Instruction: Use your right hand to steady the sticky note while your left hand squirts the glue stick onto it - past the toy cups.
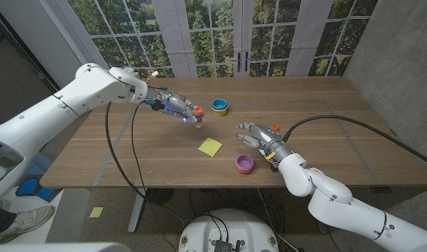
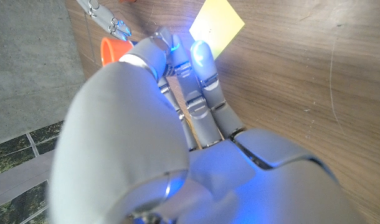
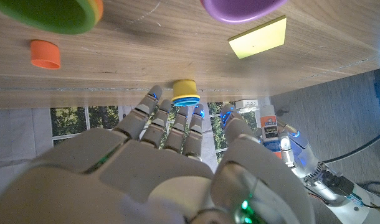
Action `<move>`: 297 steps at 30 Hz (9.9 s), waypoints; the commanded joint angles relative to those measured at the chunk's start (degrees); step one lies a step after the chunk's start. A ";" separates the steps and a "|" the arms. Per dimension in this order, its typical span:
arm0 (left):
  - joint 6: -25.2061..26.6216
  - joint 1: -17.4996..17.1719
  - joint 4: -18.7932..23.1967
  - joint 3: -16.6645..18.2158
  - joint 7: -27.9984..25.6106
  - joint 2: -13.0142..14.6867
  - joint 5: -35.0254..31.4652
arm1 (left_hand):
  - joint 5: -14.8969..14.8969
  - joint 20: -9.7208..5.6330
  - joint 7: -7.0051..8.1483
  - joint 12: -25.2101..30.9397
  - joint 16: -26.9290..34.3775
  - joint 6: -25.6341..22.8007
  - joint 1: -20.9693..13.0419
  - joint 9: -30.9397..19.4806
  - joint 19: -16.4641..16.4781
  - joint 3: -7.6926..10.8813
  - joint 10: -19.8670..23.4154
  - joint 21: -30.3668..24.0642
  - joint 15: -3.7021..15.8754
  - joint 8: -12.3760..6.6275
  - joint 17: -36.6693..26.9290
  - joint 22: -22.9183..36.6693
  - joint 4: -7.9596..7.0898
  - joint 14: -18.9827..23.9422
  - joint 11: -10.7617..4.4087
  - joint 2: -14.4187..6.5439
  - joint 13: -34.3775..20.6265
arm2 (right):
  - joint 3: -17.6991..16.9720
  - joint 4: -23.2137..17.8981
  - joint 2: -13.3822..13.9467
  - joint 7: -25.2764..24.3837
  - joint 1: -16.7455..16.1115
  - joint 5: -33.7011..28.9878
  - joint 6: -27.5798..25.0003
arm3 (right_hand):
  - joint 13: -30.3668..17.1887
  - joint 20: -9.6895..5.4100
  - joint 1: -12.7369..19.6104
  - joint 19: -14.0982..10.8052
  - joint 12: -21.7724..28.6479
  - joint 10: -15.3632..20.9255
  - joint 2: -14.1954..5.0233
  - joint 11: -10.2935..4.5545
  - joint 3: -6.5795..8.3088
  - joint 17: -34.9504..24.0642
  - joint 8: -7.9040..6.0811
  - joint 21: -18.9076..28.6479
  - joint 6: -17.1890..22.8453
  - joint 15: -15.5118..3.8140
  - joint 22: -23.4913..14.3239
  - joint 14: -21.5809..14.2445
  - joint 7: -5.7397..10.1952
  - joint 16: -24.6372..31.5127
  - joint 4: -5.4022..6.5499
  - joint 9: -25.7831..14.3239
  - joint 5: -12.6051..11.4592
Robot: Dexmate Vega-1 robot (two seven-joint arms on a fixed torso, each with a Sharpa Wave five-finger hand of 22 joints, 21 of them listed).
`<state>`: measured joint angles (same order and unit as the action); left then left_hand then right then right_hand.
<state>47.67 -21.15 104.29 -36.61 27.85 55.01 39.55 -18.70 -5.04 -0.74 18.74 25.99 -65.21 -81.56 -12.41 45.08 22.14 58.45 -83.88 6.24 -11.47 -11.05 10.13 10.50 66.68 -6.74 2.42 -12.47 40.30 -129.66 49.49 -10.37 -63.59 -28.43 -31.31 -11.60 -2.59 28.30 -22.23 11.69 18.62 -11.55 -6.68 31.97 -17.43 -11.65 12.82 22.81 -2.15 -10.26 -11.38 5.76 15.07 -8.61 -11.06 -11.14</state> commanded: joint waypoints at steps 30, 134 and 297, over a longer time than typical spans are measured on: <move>8.10 6.18 -5.46 -5.87 6.74 -2.66 -3.09 | -1.54 -6.96 -2.88 0.17 -0.76 -2.22 -0.27 -0.33 1.64 0.82 9.70 0.82 7.63 -0.23 -0.04 0.03 -0.38 7.90 0.98 0.06 -10.66 | 3.90 1.88 -3.45 2.30 -2.05 -11.00 4.22 | -0.34 -6.77 10.43 -2.19 0.73 2.32 -0.44 -2.64 4.92 -0.56 -0.72 0.93 2.18 -10.90 -0.31 -1.94 3.10 1.29 -0.96 -0.40 -1.50; -1.31 7.18 -13.39 -12.19 8.85 -10.29 -11.87 | -3.38 -6.98 -2.66 -1.50 -3.05 -1.49 0.39 -1.00 1.69 0.51 9.51 2.37 7.63 -0.17 -0.22 0.27 -0.58 8.23 0.84 -0.16 -12.31 | 10.78 10.40 -11.55 18.64 8.12 -18.79 4.19 | -0.81 -5.31 25.01 1.25 0.30 2.12 -0.76 -4.84 5.89 -6.98 -0.07 2.61 0.73 -10.37 -1.05 1.50 5.09 3.30 9.07 -0.32 -1.10; -15.77 -9.97 3.54 0.16 -14.19 -1.76 -21.91 | -3.31 -6.97 -1.89 -4.17 -5.02 -1.07 0.38 -1.61 0.44 -0.30 9.61 3.15 7.65 -0.23 -0.93 0.40 -0.57 7.86 0.80 -0.78 -14.10 | 6.03 13.06 -13.08 10.92 10.07 -12.20 4.01 | -1.14 -2.73 22.39 1.89 -0.21 0.59 1.52 -0.26 -3.77 -7.56 1.30 3.63 1.41 -8.27 -0.49 1.90 2.28 3.77 6.82 -0.80 -1.17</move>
<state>34.62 -28.27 105.28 -37.86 19.88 52.12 21.54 -21.67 -5.01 -0.78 14.48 21.02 -65.19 -80.90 -13.70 45.47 21.82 58.47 -80.85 7.20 -11.35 -11.95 10.26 10.23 68.39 -6.76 2.59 -26.18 49.13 -117.28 36.90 4.98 -52.53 -45.59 -28.59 -12.66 -2.25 51.63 -19.85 11.44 19.12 -10.04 -7.17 28.45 -24.96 -10.36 16.15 24.62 -2.35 -10.66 -9.31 7.99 18.79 -1.81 -11.71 -12.18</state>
